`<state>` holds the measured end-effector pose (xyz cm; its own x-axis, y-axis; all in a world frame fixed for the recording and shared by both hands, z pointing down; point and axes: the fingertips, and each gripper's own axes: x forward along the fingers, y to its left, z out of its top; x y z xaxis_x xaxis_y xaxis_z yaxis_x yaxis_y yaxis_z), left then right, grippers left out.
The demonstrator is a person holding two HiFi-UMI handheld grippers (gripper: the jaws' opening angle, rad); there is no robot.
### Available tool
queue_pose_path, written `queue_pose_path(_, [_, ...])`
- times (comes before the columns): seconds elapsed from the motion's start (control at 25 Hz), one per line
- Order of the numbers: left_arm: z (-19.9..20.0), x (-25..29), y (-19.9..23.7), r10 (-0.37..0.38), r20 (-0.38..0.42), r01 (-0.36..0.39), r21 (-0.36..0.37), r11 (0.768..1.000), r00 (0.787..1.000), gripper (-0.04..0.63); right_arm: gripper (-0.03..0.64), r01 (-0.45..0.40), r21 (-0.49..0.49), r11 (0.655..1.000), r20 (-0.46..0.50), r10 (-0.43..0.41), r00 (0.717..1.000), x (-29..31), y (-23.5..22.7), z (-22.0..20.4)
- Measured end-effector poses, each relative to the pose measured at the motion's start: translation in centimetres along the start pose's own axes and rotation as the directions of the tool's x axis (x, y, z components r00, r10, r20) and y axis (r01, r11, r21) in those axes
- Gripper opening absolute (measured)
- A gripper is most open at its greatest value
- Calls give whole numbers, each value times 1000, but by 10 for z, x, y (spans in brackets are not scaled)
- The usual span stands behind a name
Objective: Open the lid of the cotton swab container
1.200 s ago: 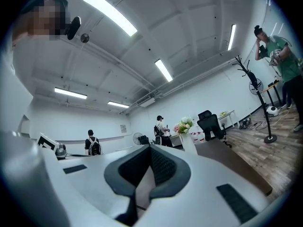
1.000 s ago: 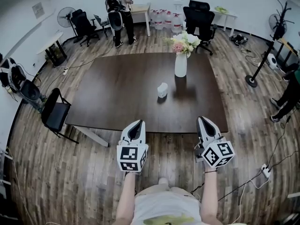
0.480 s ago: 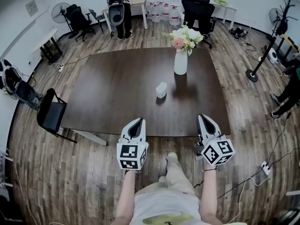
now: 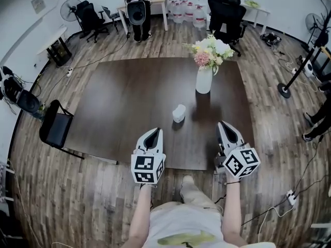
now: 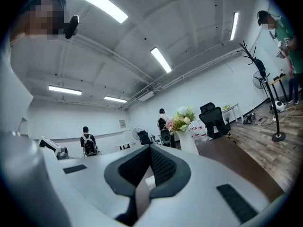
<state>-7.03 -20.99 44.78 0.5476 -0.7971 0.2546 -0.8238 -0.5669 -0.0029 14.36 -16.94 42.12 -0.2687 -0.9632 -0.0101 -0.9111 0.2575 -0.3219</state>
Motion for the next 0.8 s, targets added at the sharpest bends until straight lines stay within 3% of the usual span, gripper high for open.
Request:
queue_pose_path(0.28, [-3, 53, 6, 8, -42, -9, -21, 1000, 999, 23, 20, -29, -6, 1000, -19, 29, 999, 47, -35, 16])
queue_pose_path(0.8, [-54, 102, 12, -4, -184, -8, -68, 998, 983, 25, 21, -99, 26, 995, -127, 101, 987, 98, -57, -16])
